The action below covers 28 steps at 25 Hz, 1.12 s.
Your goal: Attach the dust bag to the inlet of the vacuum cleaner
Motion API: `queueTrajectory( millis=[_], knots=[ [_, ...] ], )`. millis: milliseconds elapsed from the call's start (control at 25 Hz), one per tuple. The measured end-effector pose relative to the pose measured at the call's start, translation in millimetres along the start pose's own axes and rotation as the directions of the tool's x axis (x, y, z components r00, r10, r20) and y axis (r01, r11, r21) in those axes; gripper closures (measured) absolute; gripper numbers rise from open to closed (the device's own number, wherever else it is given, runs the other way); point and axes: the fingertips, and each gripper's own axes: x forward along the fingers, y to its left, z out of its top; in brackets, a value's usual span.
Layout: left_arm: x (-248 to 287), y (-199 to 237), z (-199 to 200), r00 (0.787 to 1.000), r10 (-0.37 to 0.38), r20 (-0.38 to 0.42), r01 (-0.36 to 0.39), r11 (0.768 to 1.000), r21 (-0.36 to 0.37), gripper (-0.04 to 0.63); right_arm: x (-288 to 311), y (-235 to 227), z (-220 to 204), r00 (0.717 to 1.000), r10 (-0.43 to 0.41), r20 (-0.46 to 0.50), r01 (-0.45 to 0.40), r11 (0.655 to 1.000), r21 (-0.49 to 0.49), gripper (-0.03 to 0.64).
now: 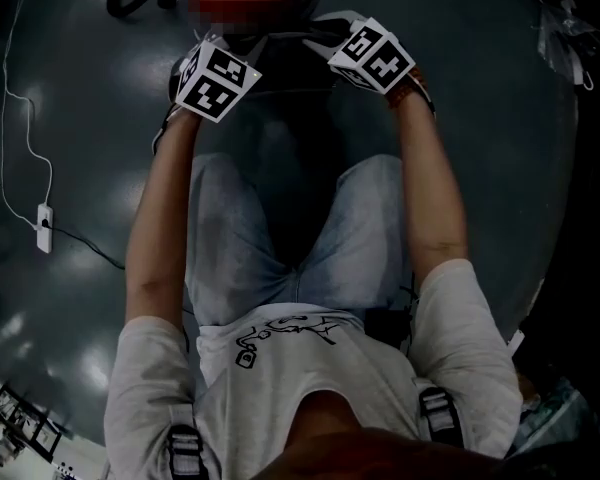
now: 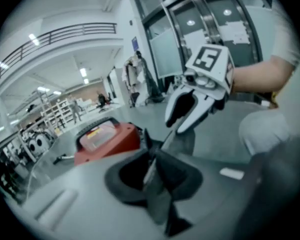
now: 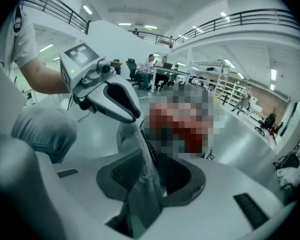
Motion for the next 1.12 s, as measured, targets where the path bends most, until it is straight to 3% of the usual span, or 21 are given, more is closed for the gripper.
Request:
queueTrajectory(
  millis=[120,200,360,440,640,800,960,1120],
  knots=[
    [-25,-1,7,0.994,0.074,0.078,-0.066,0.992,-0.107,0.547,-31,-4,13,0.988,-0.105,0.114,0.098,0.993,0.072,0.522],
    [-39,-4,18,0.981,0.123,0.147,-0.092,0.975,-0.203,0.589,-52,-7,27,0.959,-0.19,0.21,0.158,0.975,0.159,0.523],
    [-51,-16,41,0.94,0.206,0.272,-0.091,0.919,-0.384,0.592,-70,5,48,0.888,-0.288,0.358,0.175,0.933,0.316,0.582],
    [-48,-22,47,0.923,0.234,0.304,-0.088,0.901,-0.426,0.592,-67,15,48,0.873,-0.301,0.383,0.166,0.923,0.347,0.591],
    [-33,-44,44,0.924,0.232,0.302,-0.075,0.888,-0.453,0.592,-52,34,23,0.882,-0.313,0.352,0.182,0.916,0.358,0.604],
    [-33,-51,39,0.922,0.25,0.297,-0.088,0.88,-0.466,0.592,-53,40,19,0.861,-0.35,0.369,0.187,0.892,0.411,0.606],
    [-31,-56,42,0.92,0.255,0.297,-0.108,0.894,-0.435,0.592,-65,41,19,0.831,-0.377,0.408,0.186,0.881,0.435,0.606],
    [-31,-55,44,0.921,0.265,0.286,-0.117,0.889,-0.443,0.592,-66,38,19,0.823,-0.382,0.42,0.179,0.877,0.447,0.606]
  ],
)
